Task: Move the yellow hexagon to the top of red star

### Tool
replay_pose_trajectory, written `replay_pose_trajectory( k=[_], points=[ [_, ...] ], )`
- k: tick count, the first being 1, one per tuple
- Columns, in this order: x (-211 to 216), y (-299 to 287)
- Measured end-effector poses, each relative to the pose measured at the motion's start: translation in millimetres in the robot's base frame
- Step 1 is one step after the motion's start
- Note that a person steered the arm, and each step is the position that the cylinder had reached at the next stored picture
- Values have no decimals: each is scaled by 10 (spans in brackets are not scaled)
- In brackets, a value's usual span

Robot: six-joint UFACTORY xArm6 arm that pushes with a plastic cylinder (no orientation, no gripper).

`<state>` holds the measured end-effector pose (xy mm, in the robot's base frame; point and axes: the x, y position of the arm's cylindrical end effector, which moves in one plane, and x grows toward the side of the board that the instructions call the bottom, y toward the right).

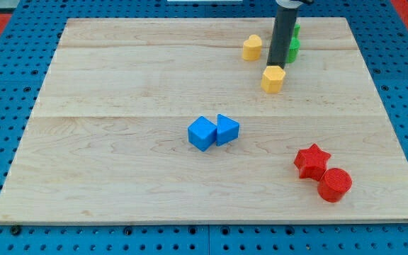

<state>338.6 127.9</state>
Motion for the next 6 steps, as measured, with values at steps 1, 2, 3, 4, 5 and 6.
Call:
replay_pose_trajectory(
  k=[1,2,3,4,5,6],
  points=[
    [173,-124],
    [442,-126],
    [475,-461],
    [563,-463],
    [876,-456],
    [1145,-354]
  ],
)
